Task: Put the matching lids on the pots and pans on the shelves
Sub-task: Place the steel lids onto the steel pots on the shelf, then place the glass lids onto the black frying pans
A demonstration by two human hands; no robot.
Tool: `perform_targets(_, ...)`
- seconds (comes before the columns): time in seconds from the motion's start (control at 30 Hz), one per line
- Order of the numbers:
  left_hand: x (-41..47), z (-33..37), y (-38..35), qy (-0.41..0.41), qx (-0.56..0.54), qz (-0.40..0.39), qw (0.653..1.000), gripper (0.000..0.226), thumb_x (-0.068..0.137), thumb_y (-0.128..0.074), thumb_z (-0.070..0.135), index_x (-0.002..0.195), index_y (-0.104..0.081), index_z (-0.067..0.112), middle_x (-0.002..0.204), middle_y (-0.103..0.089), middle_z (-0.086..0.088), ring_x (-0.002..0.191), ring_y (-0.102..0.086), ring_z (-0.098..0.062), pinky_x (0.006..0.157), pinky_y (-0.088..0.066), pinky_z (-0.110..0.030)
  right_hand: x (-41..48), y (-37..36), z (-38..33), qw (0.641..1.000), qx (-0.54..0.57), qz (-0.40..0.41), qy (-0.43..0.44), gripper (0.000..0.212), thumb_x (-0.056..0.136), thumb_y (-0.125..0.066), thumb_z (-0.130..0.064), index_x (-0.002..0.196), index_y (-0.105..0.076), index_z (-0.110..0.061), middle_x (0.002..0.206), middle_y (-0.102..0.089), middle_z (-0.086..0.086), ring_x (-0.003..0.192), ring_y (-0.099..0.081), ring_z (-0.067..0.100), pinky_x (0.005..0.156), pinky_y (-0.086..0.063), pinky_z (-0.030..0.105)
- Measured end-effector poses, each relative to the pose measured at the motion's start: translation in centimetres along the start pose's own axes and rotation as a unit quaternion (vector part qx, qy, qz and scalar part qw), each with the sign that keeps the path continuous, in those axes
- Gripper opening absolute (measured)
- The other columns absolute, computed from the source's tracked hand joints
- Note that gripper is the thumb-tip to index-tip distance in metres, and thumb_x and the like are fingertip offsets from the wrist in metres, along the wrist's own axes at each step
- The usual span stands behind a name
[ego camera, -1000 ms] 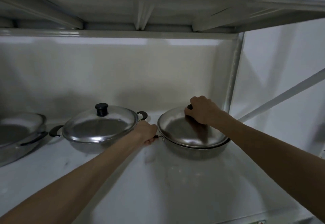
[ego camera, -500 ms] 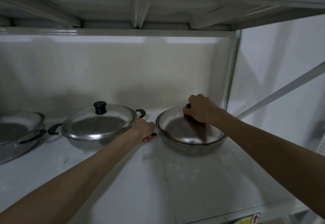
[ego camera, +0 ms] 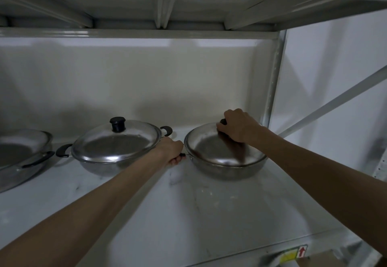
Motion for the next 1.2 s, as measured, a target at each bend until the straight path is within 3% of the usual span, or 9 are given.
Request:
perform_targets(0.1,-0.6,0.1,0.2,-0.008,-0.011,-0.022,1.000,0.027,0.095,-0.039,0.007,0.073,-0.053,-0.001,0.057,-0.057,-0.013,0.028,-0.041,-0.014,0.033,-0.031,-0.019,-0.5,0.1,0.2,1.000,-0.004,0.006,-0.011,0.053,0.093,-0.048,-0.054,0.109,-0.051,-0.004,0.103,-0.056,0.016,0.083,-0.047,0.029,0.072,-0.040,0.036)
perform_targets(0.17,-1.4,0.2,0.8,-0.023,0.031,-0.029,0.999,0.041,0.099,-0.042,0.033,0.087,-0.057,-0.003,0.062,-0.064,-0.016,0.027,-0.045,-0.015,0.037,-0.040,-0.019,-1.2,0.5,0.2,0.999,-0.018,0.024,-0.016,0.058,0.092,-0.046,-0.059,0.112,-0.048,-0.005,0.105,-0.058,0.017,0.085,-0.052,0.032,0.071,-0.039,0.036)
perform_targets(0.27,-4.1,0.3,2.6,-0.071,0.149,-0.008,0.986,0.063,0.094,-0.033,0.059,0.084,-0.059,0.002,0.068,-0.071,-0.017,0.039,-0.049,-0.020,0.050,-0.046,-0.024,-4.0,1.3,0.0,0.997,-0.050,0.066,-0.009,0.051,0.096,-0.044,-0.050,0.119,-0.042,-0.005,0.109,-0.060,0.020,0.097,-0.059,0.037,0.071,-0.040,0.037)
perform_targets(0.43,-12.1,-1.2,5.0,-0.157,0.147,-0.009,0.977,0.063,0.094,-0.038,0.056,0.091,-0.068,0.001,0.059,-0.070,-0.013,0.036,-0.050,-0.016,0.039,-0.038,-0.020,-12.5,2.0,-0.5,0.996,-0.020,0.090,-0.010,0.034,0.096,-0.047,-0.032,0.117,-0.053,-0.006,0.108,-0.063,0.017,0.096,-0.061,0.038,0.078,-0.047,0.041)
perform_targets(0.57,-21.0,-6.3,3.3,-0.147,0.056,-0.210,0.965,0.042,0.094,-0.051,0.043,0.092,-0.071,0.006,0.053,-0.061,-0.008,0.035,-0.046,-0.016,0.034,-0.031,-0.020,-22.3,0.4,-1.9,0.992,0.045,0.118,-0.024,0.026,0.096,-0.048,-0.032,0.091,-0.064,-0.013,0.082,-0.068,0.006,0.076,-0.063,0.032,0.065,-0.049,0.035)
perform_targets(0.73,-27.0,-18.9,-2.3,-0.007,0.066,-0.404,0.912,0.027,0.091,-0.058,0.032,0.087,-0.071,0.009,0.053,-0.063,-0.008,0.036,-0.050,-0.016,0.034,-0.037,-0.019,-32.8,-6.0,-3.7,0.991,0.099,0.088,-0.032,0.030,0.094,-0.050,-0.026,0.066,-0.052,-0.013,0.051,-0.052,0.000,0.051,-0.051,0.026,0.051,-0.045,0.037)
perform_targets(0.9,-23.8,-28.6,-9.2,0.097,-0.012,-0.295,0.951,0.016,0.086,-0.064,0.013,0.084,-0.065,-0.003,0.058,-0.062,-0.015,0.040,-0.053,-0.020,0.040,-0.042,-0.022,-37.6,-18.0,0.0,0.994,0.047,-0.028,-0.099,0.027,0.093,-0.042,-0.031,0.084,-0.059,-0.012,0.073,-0.067,0.008,0.070,-0.062,0.031,0.057,-0.046,0.037)
perform_targets(1.07,-18.5,-31.7,-18.7,0.111,-0.079,-0.160,0.978,0.028,0.087,-0.055,0.025,0.064,-0.051,0.009,0.068,-0.057,-0.007,0.059,-0.052,-0.020,0.060,-0.044,-0.026,-39.2,-29.7,5.8,0.955,-0.011,-0.187,-0.228,0.041,0.097,-0.044,-0.028,0.130,-0.032,-0.008,0.117,-0.051,0.018,0.103,-0.058,0.041,0.070,-0.038,0.039)
perform_targets(1.2,-16.4,-32.0,-25.2,0.145,-0.049,-0.151,0.977,0.059,0.090,-0.043,0.057,0.102,-0.058,0.001,0.105,-0.063,-0.005,0.090,-0.060,-0.022,0.081,-0.049,-0.032,-36.8,-34.0,9.3,0.946,0.031,-0.181,-0.269,0.055,0.093,-0.054,-0.038,0.131,-0.028,-0.008,0.124,-0.045,0.020,0.108,-0.057,0.044,0.081,-0.046,0.045)
Point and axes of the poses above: each hand's wrist, its own x-axis towards the middle knuckle, its own y-axis out of the back of the hand, z = x × y, the point moved 5 cm from there along x, towards the middle knuckle
